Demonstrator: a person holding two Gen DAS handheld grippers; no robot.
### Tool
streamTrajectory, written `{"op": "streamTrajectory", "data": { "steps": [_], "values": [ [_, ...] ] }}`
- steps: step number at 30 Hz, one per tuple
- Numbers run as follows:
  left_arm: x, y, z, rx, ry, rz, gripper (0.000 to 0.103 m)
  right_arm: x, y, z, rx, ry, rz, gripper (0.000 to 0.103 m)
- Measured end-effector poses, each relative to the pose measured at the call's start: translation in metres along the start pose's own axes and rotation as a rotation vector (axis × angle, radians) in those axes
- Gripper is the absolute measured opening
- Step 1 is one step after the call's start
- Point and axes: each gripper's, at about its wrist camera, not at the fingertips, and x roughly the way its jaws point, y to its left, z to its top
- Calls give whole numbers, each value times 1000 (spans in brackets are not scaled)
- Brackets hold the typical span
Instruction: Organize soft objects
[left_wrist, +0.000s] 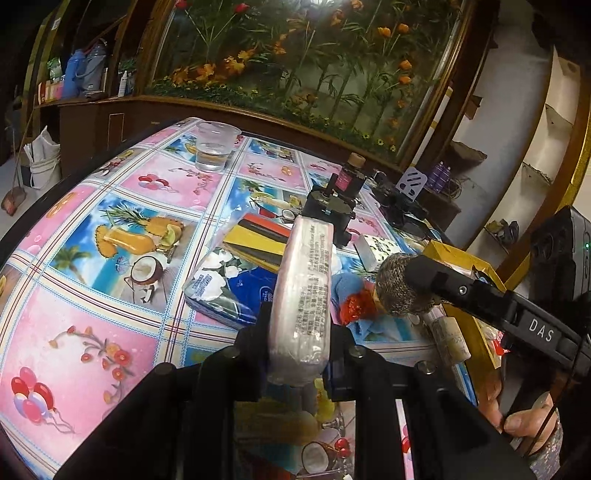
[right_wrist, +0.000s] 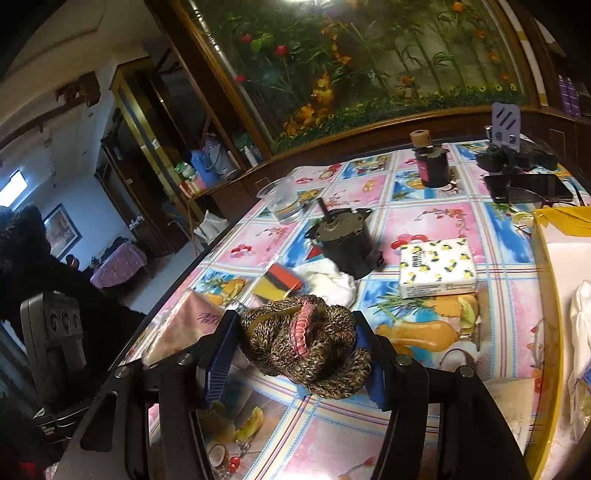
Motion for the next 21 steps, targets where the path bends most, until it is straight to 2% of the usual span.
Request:
{"op": "streamTrajectory", "data": {
  "steps": [3,21],
  "values": [
    [0,0,-1,0,0,4,21,-6,3,-1,-25,-10,2,65],
    [-2,2,-2,1,-5,12,21,-12,-6,-2,14,-27,14,65]
  ]
}}
